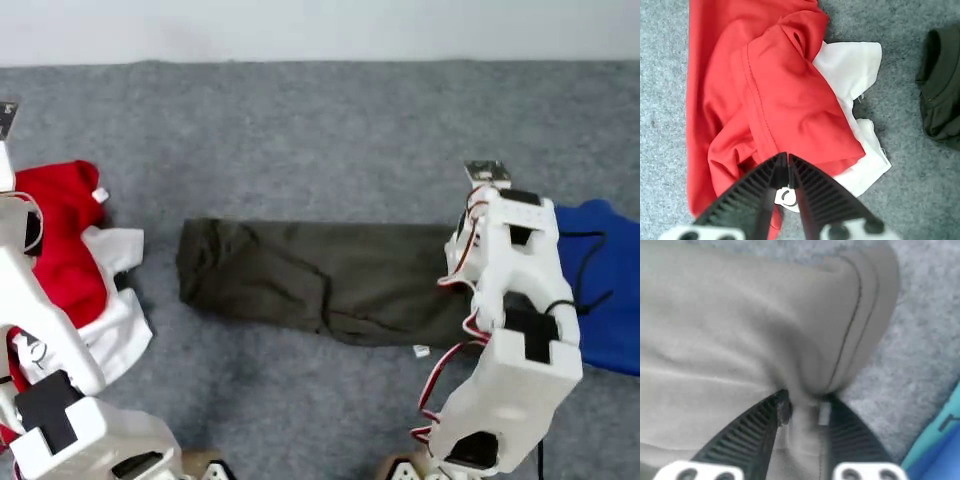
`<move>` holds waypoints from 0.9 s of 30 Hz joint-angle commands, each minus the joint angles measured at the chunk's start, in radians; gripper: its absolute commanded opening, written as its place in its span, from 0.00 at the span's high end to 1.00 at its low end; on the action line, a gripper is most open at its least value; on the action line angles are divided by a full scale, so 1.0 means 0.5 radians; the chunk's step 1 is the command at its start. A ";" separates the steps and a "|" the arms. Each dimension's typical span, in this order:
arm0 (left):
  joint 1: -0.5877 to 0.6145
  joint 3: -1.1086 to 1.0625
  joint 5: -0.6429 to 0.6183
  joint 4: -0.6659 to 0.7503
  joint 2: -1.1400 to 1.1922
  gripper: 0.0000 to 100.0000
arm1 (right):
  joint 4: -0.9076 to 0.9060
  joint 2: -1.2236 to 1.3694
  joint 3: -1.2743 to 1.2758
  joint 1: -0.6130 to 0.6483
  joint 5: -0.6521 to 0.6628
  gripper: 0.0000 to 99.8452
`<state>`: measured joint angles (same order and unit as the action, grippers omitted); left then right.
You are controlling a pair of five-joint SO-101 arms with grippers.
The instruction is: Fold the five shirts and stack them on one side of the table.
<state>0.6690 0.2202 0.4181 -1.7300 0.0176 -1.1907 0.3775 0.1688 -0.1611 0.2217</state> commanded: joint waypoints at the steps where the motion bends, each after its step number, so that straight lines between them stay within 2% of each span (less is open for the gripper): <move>1: -0.003 0.011 0.000 -0.046 -0.114 0.98 | -0.041 0.060 -0.052 -0.002 -0.006 0.99; 9: -0.003 0.011 0.000 -0.046 -0.114 0.98 | -0.201 -0.244 -0.132 -0.011 0.129 0.99; 19: -0.012 0.011 0.000 -0.046 -0.129 0.98 | -0.281 -0.704 -0.138 -0.296 0.647 0.99; 22: -0.015 0.011 0.000 -0.046 -0.126 0.98 | -0.425 -0.806 -0.206 -0.259 0.709 0.99; 27: -0.015 0.011 0.000 -0.043 -0.120 0.98 | -0.735 -0.959 -0.368 0.091 0.706 0.99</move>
<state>0.6690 0.2202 0.4181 -1.7300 0.0176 -1.4853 -0.0092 0.0706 -0.2148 0.5669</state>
